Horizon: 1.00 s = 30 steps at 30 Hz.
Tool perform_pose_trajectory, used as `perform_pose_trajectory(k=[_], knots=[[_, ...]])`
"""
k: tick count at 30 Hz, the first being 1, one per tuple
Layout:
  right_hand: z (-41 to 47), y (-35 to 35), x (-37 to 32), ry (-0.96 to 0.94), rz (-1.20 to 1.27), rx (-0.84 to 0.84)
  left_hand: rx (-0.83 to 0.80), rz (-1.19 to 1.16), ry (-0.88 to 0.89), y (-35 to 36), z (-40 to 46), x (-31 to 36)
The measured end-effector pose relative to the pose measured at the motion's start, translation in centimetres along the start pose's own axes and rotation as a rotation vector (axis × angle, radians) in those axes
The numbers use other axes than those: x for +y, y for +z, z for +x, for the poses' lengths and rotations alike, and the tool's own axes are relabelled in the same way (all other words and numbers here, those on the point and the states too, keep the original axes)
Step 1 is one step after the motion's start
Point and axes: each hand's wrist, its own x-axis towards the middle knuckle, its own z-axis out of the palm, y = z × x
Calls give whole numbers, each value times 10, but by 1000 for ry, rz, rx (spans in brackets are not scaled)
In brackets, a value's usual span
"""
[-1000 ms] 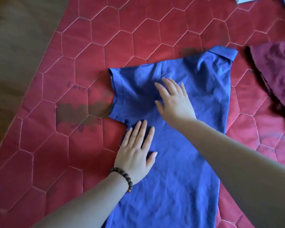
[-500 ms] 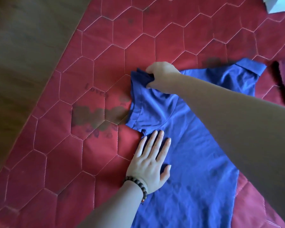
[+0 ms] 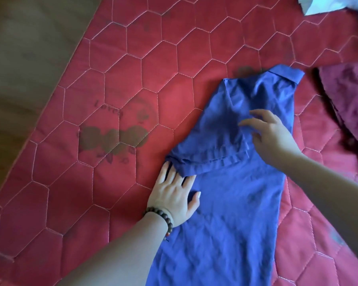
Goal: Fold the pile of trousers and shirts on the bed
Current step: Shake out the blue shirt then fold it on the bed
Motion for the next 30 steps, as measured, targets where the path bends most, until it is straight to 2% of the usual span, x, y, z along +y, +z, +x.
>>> perform_pose_trajectory(k=[2, 8, 11, 13, 15, 18, 22, 26, 30], knots=[[-6, 11, -5, 142, 66, 88, 20, 18, 4, 1, 0, 0], [-6, 33, -25, 513, 20, -23, 96, 17, 31, -2, -3, 0], [-1, 36, -23, 502, 107, -30, 304, -50, 27, -2, -7, -1], [2, 36, -21, 468, 145, 5, 464, -124, -54, -3, -9, -3], [5, 33, -17, 458, 170, 23, 532, -174, -122, -11, -6, -7], [10, 30, -13, 418, 208, 11, 408, -182, -112, -25, 13, -17], [24, 27, -19, 308, 324, 73, 208, -12, 167, -31, 31, -21], [54, 26, -28, 289, 293, 57, 163, 134, 391, -25, 30, -28], [78, 21, -38, 241, 185, 76, 100, 123, 412, -27, 28, -35]])
